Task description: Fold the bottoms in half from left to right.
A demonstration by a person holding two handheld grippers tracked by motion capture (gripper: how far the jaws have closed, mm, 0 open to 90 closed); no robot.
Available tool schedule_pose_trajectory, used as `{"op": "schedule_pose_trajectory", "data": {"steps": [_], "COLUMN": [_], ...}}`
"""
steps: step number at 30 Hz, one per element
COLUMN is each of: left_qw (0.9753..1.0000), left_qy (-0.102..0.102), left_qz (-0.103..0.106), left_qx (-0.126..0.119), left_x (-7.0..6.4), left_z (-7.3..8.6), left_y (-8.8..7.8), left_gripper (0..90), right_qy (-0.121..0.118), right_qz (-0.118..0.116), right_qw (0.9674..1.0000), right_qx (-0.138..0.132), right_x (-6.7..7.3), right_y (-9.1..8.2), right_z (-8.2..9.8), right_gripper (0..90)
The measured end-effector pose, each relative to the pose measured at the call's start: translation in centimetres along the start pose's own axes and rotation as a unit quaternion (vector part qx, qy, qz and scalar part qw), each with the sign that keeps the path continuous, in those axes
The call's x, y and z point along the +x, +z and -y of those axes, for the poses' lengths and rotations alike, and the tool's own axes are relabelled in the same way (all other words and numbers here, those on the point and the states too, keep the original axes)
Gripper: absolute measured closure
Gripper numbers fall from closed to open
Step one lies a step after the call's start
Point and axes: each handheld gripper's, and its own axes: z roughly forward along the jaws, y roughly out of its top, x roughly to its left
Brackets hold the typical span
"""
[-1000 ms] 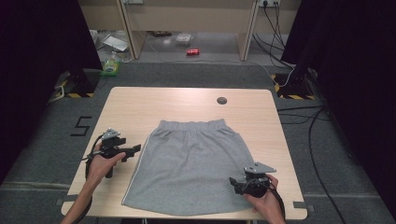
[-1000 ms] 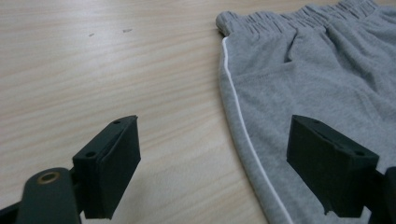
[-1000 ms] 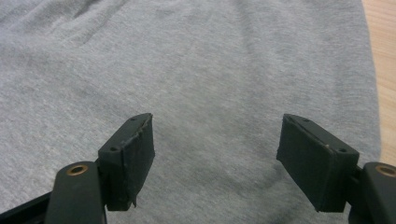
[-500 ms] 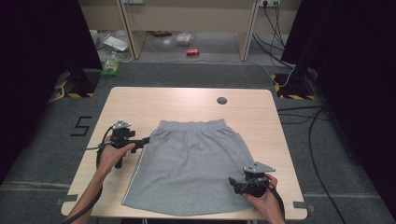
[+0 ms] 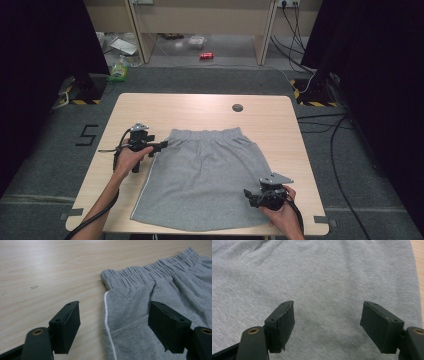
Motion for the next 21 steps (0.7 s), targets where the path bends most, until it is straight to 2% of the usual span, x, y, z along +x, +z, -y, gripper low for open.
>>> {"op": "schedule_pose_trajectory", "data": {"steps": [7, 11, 17, 21], "left_qw": [0.9999, 0.9999, 0.9997, 0.9993], "left_qy": [-0.001, -0.002, 0.0, 0.002], "left_qz": [0.009, 0.01, -0.01, -0.013], "left_qx": [-0.003, 0.007, 0.024, 0.035], "left_x": [-0.1, -0.2, 0.0, -0.1], "left_z": [-0.9, -1.8, -2.8, -3.1], "left_y": [0.8, 1.7, 3.7, 4.4], "left_gripper": [34.0, 38.5, 45.2, 47.9], "right_qy": [-0.001, -0.001, -0.002, -0.005], "right_qz": [-0.004, -0.003, -0.005, -0.006], "right_qw": [1.0, 1.0, 1.0, 1.0], "right_qx": [0.001, -0.001, 0.0, 0.001], "right_x": [0.1, 0.1, 0.1, 0.2], "right_y": [0.3, 0.2, 0.2, 0.3], "right_z": [-0.1, -0.2, -0.2, -0.2], "right_gripper": [27.7, 27.7, 27.7, 27.7]}}
